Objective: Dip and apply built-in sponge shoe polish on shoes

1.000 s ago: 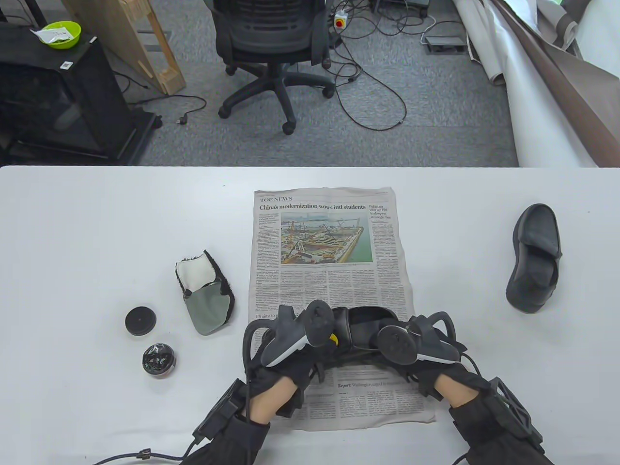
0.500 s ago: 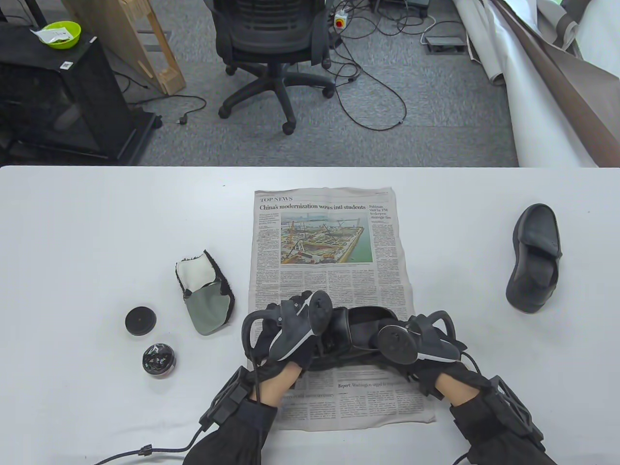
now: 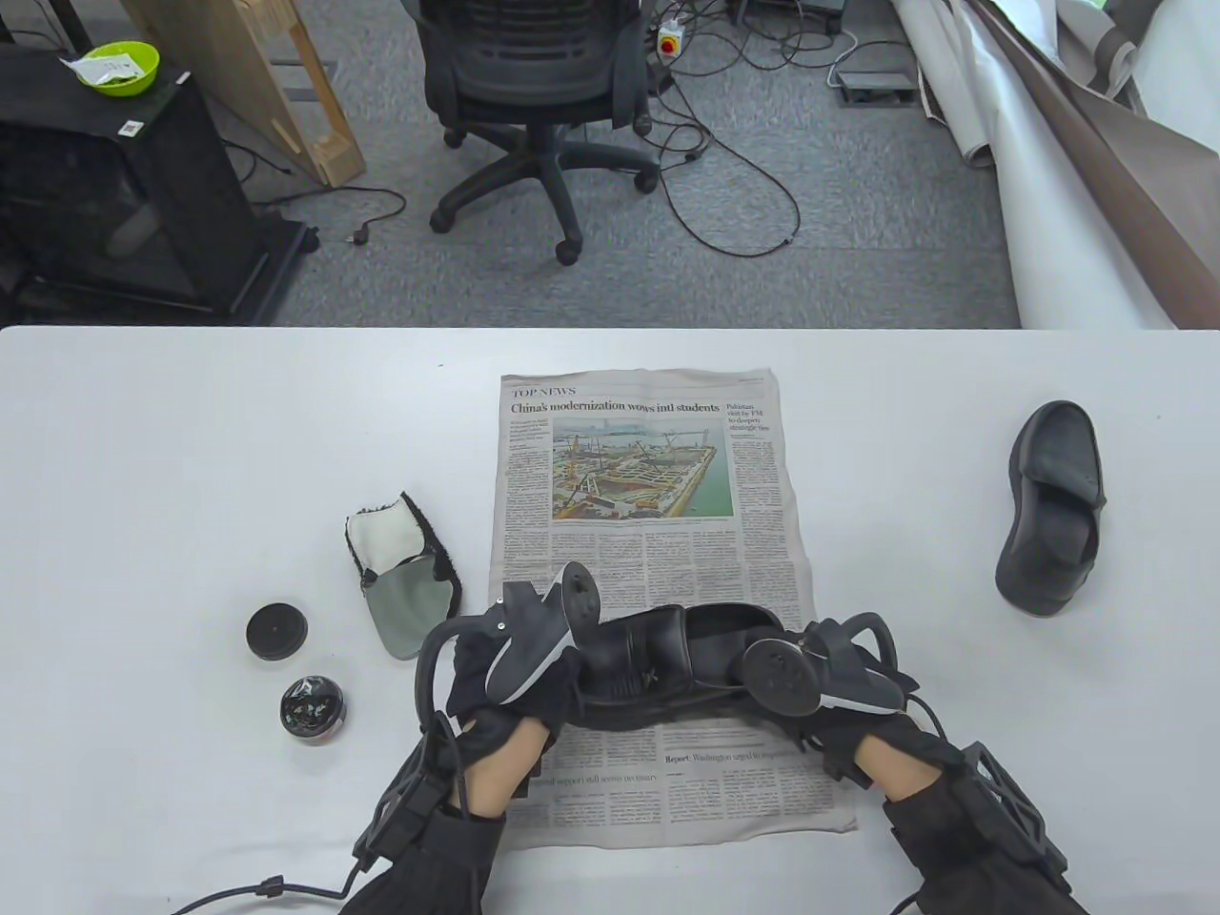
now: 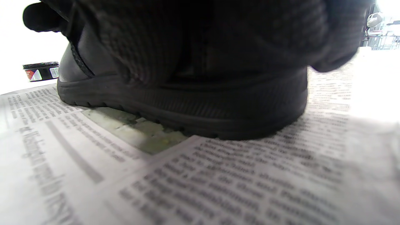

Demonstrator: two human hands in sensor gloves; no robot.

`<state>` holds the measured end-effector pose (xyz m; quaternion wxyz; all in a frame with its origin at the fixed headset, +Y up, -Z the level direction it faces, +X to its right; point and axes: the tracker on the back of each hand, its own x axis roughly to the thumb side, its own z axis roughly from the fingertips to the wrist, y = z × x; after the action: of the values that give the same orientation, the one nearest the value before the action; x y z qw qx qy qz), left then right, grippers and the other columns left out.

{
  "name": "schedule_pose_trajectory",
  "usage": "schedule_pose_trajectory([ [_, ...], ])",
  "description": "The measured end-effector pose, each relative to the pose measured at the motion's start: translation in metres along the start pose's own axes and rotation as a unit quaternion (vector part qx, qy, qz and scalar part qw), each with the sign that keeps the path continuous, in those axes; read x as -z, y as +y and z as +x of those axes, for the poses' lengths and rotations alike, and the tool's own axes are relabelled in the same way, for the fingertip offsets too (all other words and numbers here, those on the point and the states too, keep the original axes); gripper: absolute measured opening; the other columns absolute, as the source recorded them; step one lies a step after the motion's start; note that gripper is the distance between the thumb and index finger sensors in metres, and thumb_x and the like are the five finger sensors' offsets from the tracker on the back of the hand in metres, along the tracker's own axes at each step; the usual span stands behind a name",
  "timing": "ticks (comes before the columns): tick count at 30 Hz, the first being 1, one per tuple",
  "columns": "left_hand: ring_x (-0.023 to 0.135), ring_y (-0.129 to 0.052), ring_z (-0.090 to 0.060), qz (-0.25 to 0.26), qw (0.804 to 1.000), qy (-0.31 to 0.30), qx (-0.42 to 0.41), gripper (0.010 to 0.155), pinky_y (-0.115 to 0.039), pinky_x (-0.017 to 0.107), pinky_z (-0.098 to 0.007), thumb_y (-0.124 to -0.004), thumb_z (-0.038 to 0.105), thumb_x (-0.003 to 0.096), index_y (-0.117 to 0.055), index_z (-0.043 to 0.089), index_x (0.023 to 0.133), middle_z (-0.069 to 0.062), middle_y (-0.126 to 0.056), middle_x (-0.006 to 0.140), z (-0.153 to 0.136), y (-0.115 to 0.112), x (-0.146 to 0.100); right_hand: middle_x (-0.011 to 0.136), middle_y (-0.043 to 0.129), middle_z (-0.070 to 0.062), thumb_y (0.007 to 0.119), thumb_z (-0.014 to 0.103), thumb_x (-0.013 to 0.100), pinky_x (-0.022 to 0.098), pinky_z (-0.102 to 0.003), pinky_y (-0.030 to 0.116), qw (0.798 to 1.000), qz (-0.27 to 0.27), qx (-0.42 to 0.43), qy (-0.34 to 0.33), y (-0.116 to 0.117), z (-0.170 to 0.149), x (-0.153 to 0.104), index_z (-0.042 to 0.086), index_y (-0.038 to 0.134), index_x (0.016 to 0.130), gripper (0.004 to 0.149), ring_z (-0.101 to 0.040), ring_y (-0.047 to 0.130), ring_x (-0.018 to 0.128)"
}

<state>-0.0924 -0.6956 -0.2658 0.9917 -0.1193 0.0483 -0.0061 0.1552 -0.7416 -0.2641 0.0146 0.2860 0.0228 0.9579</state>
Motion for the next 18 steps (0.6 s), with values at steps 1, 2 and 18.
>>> schedule_pose_trajectory([
  [1, 0.024, -0.109, 0.000, -0.012, 1.000, -0.010, -0.009, 0.050, -0.092, 0.045, -0.037, -0.094, 0.050, 0.0411, -0.086, 0.020, 0.080, -0.003, -0.106, 0.058, 0.002, -0.001, -0.001, 0.062, 0.087, 0.002, 0.088, 0.047, 0.033, 0.045, -0.039, 0.086, 1.000, 0.000, 0.001, 0.000, 0.000, 0.000, 0.000, 0.030, 0.091, 0.068, 0.039, -0.011, 0.094, 0.020],
  [2, 0.024, -0.109, 0.000, -0.018, 0.999, -0.022, -0.023, 0.050, -0.092, 0.045, -0.037, -0.094, 0.050, 0.0409, -0.086, 0.020, 0.080, -0.003, -0.106, 0.058, 0.005, -0.001, -0.003, 0.062, 0.087, 0.002, 0.088, 0.047, 0.033, 0.045, -0.039, 0.086, 1.000, 0.001, 0.001, 0.000, 0.000, 0.000, 0.000, 0.031, 0.091, 0.068, 0.039, -0.011, 0.094, 0.020],
  [18, 0.024, -0.109, 0.002, 0.092, 0.983, -0.118, -0.109, 0.049, -0.094, 0.043, -0.036, -0.093, 0.050, 0.0404, -0.086, 0.020, 0.079, -0.002, -0.107, 0.058, 0.056, -0.001, -0.018, 0.061, 0.087, 0.002, 0.089, 0.046, 0.032, 0.045, -0.039, 0.086, 1.000, 0.001, 0.004, -0.011, 0.000, -0.001, 0.001, 0.031, 0.092, 0.068, 0.039, -0.011, 0.094, 0.020],
])
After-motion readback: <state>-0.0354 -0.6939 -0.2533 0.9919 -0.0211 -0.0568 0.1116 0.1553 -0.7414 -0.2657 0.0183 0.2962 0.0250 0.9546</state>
